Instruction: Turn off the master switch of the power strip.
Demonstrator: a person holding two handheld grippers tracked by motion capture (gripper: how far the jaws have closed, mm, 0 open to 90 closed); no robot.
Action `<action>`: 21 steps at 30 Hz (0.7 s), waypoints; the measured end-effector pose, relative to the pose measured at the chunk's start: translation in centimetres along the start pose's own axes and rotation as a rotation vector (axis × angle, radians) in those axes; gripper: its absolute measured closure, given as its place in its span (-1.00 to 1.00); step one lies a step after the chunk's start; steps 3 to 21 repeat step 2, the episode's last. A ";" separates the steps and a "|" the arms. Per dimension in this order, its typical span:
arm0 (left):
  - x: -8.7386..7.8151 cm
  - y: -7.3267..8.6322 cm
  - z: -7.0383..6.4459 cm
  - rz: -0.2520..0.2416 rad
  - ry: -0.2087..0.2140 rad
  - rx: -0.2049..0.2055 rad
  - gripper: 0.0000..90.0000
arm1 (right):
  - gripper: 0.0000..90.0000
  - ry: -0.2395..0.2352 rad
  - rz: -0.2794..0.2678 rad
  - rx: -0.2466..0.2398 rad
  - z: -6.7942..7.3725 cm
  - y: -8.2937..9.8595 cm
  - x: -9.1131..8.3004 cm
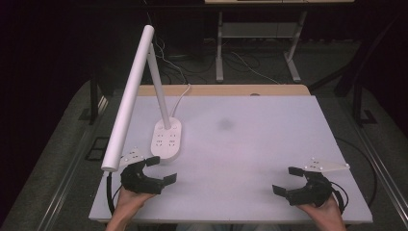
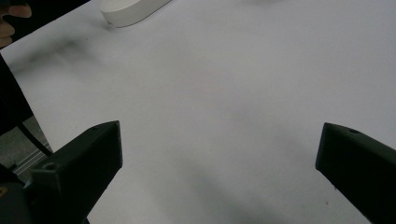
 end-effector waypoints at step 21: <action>0.4 0.5 0.1 0.035 0.001 0.011 -1.00 | -1.00 -0.003 0.007 -0.005 0.1 0.1 0.1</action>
Point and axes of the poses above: each handheld gripper's, and its own axes: x roughly forward along the jaws, y roughly out of its underside, z roughly to its left, the point moved 9 cm from there along x, roughly forward along the jaws, and after that the axes turned 15 degrees about -x, right-handed, at the moved point
